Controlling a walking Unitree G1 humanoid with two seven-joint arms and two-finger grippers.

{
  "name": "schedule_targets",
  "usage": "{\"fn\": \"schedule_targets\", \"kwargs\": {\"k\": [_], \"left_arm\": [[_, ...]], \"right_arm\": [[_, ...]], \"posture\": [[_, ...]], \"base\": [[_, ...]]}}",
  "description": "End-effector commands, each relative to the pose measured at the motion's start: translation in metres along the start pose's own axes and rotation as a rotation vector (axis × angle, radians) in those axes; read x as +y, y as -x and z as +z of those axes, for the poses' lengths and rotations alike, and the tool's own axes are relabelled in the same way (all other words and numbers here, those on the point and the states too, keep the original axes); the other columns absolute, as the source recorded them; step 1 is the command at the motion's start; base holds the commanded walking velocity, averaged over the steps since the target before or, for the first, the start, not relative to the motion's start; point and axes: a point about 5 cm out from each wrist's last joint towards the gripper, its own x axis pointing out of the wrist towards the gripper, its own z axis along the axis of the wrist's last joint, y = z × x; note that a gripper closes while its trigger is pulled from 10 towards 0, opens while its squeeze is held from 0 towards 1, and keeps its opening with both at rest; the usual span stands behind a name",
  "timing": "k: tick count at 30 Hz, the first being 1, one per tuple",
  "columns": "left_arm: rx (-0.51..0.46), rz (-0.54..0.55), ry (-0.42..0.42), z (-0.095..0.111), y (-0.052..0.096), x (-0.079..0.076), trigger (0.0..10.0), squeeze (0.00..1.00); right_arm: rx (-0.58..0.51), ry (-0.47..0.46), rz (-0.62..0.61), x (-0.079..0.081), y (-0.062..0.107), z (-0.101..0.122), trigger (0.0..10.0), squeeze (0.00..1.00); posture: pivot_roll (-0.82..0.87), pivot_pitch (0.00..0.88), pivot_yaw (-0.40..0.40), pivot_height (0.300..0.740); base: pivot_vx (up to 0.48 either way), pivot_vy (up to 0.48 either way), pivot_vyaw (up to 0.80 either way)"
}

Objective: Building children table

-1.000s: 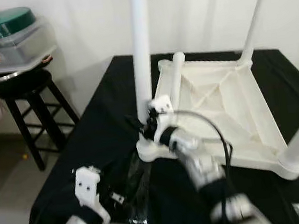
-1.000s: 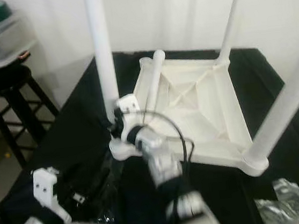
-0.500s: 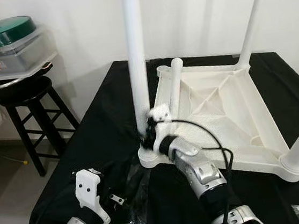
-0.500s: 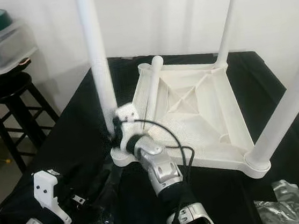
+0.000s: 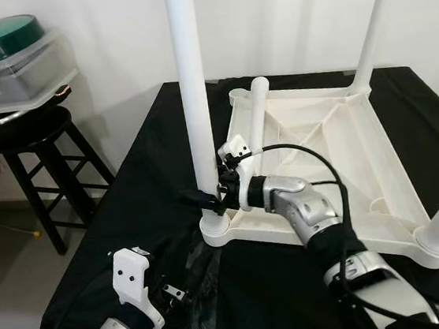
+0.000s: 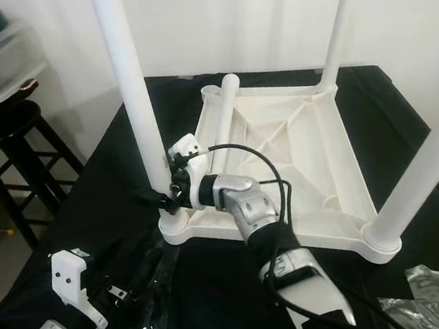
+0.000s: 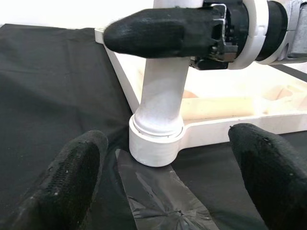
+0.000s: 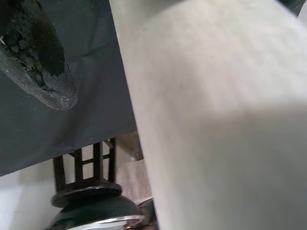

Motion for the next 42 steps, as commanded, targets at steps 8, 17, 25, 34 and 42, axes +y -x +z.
{"fn": "schedule_targets", "kwargs": {"k": [8, 17, 25, 34, 42], "left_arm": [[0.013, 0.005, 0.001, -0.003, 0.001, 0.001, 10.0, 0.0], [0.014, 0.007, 0.0, -0.003, 0.002, 0.001, 10.0, 0.0], [0.014, 0.005, 0.003, -0.003, 0.002, 0.001, 10.0, 0.0], [0.016, 0.01, 0.003, 0.0, 0.006, 0.005, 10.0, 0.0], [0.031, -0.007, 0.0, -0.001, 0.007, 0.006, 10.0, 0.0]], "right_arm": [[0.015, 0.05, 0.131, -0.006, -0.002, 0.02, 10.0, 0.0], [0.02, 0.022, 0.19, -0.008, 0.0, 0.017, 0.0, 0.0], [-0.012, -0.027, 0.108, -0.014, 0.009, 0.004, 0.0, 0.0], [0.01, -0.146, -0.508, 0.034, 0.005, -0.058, 0.0, 0.0], [0.06, -0.108, -0.403, 0.034, -0.001, -0.06, 10.0, 0.0]], "posture": [[0.03, 0.021, 0.002, 0.74], [0.03, 0.027, 0.004, 0.74], [0.03, 0.033, 0.006, 0.74], [-0.01, 0.053, 0.043, 0.74], [0.03, 0.049, 0.027, 0.74]], "base": [[0.0, 0.0, 0.0], [0.0, 0.0, 0.0], [0.0, 0.0, 0.0], [0.0, 0.0, 0.0], [0.0, 0.0, 0.0]]}}
